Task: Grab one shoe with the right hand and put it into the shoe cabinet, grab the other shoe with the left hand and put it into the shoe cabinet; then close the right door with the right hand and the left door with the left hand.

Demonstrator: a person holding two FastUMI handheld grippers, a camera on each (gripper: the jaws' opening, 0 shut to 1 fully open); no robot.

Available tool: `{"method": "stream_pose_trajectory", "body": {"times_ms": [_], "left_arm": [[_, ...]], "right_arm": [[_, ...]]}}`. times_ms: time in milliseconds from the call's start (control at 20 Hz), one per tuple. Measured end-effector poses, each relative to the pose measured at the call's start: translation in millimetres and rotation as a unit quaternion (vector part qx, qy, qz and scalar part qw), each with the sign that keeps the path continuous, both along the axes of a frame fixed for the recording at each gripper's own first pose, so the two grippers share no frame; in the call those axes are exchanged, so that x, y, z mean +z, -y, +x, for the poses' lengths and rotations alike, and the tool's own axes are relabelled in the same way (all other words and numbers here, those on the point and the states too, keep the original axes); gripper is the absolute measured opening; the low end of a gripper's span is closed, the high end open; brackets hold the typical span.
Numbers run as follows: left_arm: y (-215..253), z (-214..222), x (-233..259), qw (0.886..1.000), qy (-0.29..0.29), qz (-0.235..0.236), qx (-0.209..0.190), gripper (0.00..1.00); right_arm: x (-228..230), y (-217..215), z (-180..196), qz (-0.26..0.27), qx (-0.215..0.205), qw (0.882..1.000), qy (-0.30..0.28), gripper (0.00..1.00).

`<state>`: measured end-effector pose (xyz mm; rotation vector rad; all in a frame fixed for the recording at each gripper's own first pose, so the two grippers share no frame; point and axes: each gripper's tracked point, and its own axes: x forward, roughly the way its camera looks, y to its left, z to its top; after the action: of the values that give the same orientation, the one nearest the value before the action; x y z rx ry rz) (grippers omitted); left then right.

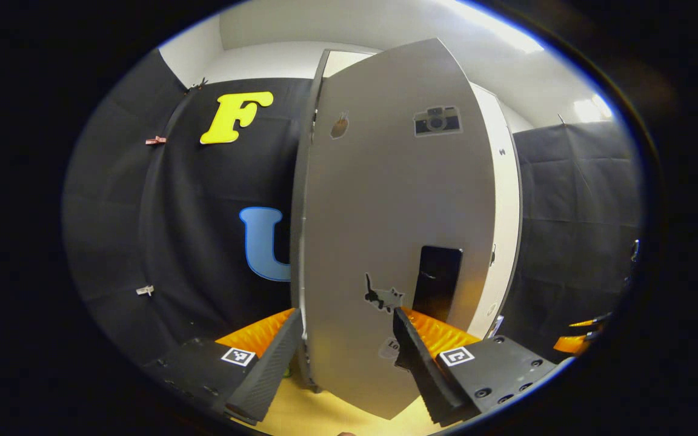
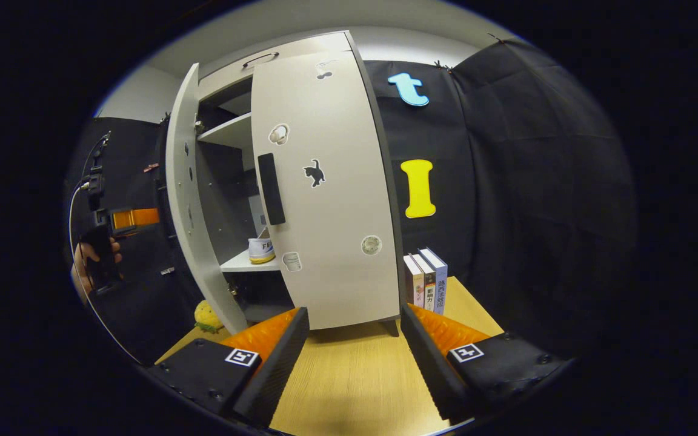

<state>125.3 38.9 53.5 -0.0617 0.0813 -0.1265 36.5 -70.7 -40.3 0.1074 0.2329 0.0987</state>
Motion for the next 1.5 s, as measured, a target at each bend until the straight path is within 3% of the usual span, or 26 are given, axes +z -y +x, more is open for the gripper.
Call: {"method": "stream_pose_trajectory", "body": {"times_ms": [350, 400, 500, 800, 1200, 1500], "left_arm": [[54.6, -31.2, -13.9, 0.998, -0.006, -0.027, 0.05, 0.92], [58.2, -41.1, -19.3, 0.997, -0.01, -0.029, 0.063, 0.97], [59.1, -59.0, -25.8, 0.995, -0.01, -0.028, 0.094, 0.93], [59.2, -104.5, -35.9, 0.989, 0.009, -0.01, 0.144, 0.95], [63.3, -130.4, -45.0, 0.985, 0.048, 0.027, 0.164, 0.95], [79.7, -120.8, -97.7, 0.992, -0.007, -0.014, 0.126, 0.95]], "right_arm": [[13.8, 35.4, 5.6, 0.005, 0.028, 1.0, 0.013, 0.98], [15.0, 39.0, 8.7, 0.003, 0.034, 0.999, 0.016, 0.98], [17.1, 46.1, 17.3, -0.004, 0.045, 0.999, 0.023, 0.98], [28.1, 43.3, 35.0, 0.002, 0.062, 0.997, 0.045, 0.98], [32.7, 9.7, 14.8, 0.005, 0.036, 0.998, 0.057, 0.98], [8.0, -9.6, -29.4, -0.002, -0.018, 0.999, 0.046, 0.98]]}}
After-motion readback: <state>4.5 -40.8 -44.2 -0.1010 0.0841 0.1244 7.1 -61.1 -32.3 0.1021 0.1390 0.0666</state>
